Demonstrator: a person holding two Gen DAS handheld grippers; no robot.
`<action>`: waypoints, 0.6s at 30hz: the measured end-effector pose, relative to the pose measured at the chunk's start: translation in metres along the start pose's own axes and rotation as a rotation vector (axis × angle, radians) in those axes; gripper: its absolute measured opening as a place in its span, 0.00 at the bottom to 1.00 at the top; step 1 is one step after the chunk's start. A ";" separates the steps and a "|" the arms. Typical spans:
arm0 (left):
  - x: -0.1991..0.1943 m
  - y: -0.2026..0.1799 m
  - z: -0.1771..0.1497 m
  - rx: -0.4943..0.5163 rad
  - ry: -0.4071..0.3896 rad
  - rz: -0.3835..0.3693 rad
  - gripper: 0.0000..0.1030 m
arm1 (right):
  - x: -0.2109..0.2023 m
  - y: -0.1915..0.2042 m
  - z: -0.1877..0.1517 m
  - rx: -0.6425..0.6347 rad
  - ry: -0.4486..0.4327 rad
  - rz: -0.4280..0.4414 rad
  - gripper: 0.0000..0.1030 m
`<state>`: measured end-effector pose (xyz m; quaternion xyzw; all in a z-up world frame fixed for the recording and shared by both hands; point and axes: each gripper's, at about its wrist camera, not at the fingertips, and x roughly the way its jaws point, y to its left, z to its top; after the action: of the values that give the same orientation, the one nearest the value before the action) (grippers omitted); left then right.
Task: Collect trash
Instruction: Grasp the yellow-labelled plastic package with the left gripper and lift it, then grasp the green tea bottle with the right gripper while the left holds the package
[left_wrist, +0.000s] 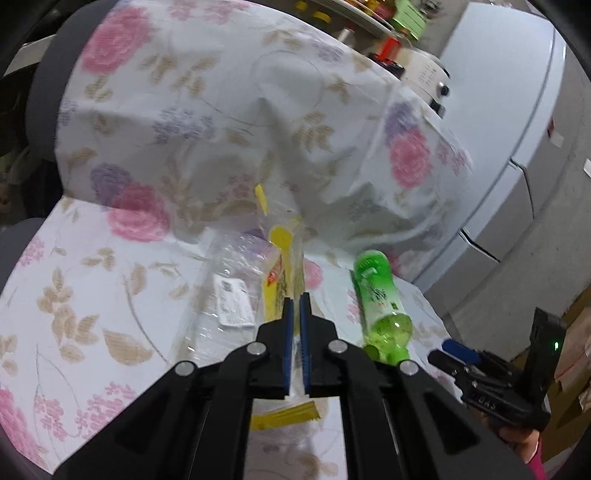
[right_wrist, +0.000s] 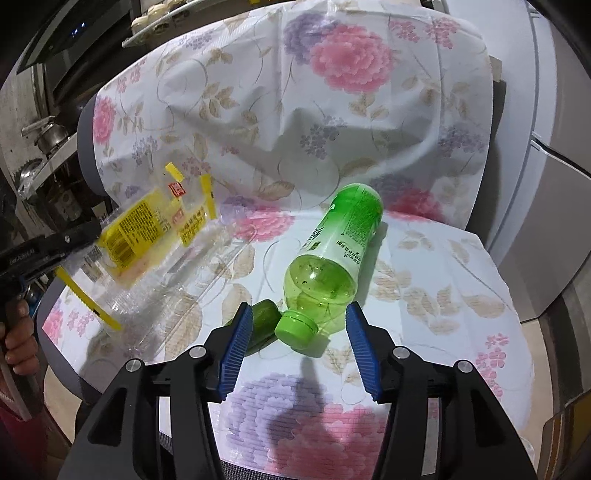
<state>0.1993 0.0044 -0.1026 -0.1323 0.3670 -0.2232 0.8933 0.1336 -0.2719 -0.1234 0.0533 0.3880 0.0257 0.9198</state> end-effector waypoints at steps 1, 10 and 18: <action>-0.001 0.002 0.001 -0.002 -0.007 0.007 0.07 | 0.001 0.001 0.000 -0.002 0.003 -0.003 0.52; 0.007 0.016 0.000 0.022 0.026 0.044 0.44 | 0.005 0.002 0.003 0.003 0.006 -0.005 0.53; 0.037 0.010 -0.002 0.041 0.079 0.085 0.40 | 0.008 -0.001 0.004 0.004 0.006 -0.015 0.53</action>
<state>0.2242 -0.0060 -0.1301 -0.0895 0.4027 -0.1973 0.8893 0.1423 -0.2721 -0.1262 0.0522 0.3913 0.0180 0.9186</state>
